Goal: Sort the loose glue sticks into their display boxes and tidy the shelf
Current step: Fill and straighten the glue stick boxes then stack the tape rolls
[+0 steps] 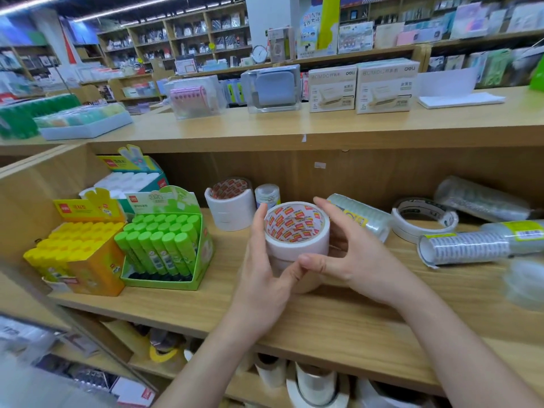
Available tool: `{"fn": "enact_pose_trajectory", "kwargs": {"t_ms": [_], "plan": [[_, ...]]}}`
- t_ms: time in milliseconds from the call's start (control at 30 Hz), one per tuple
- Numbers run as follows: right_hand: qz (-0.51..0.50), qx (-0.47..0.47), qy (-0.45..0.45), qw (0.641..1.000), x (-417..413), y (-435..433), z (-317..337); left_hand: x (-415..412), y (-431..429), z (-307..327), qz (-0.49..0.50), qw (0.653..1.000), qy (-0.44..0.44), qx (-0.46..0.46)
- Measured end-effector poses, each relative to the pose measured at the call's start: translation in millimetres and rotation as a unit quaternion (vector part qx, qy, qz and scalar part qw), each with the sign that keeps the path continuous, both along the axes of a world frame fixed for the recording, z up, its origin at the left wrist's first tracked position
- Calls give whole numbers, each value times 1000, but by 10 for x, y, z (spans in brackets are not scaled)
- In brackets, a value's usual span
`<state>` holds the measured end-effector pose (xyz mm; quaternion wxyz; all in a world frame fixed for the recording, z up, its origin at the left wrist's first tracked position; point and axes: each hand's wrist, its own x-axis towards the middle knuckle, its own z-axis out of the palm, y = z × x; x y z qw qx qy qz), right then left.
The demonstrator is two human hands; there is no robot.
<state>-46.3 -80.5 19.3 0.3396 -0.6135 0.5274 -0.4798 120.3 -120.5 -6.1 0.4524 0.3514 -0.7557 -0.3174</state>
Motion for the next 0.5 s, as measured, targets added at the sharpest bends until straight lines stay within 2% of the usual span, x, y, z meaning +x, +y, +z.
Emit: {"fn": "enact_pose_trajectory", "kwargs": {"t_ms": [100,200,267,333,367,433,500], "plan": [[-26,-26,58,998,23,-4,57,15,7,58,-29,999,-30,8],[-50,-44,72,995,52,-19,41,148,-91,209,-114,988,8,102],[-62,-49,64,995,68,-24,20,208,-230,387,-69,993,11,99],[-75,-56,62,994,64,-43,-14,189,-445,504,72,990,-121,12],[-83,-58,61,993,60,-53,-27,152,-563,533,124,970,-208,-18],[-98,-60,63,991,51,-65,-46,73,-773,519,167,921,-352,-22],[-111,-62,70,989,18,-60,-52,41,-908,443,163,888,-429,-26]]}}
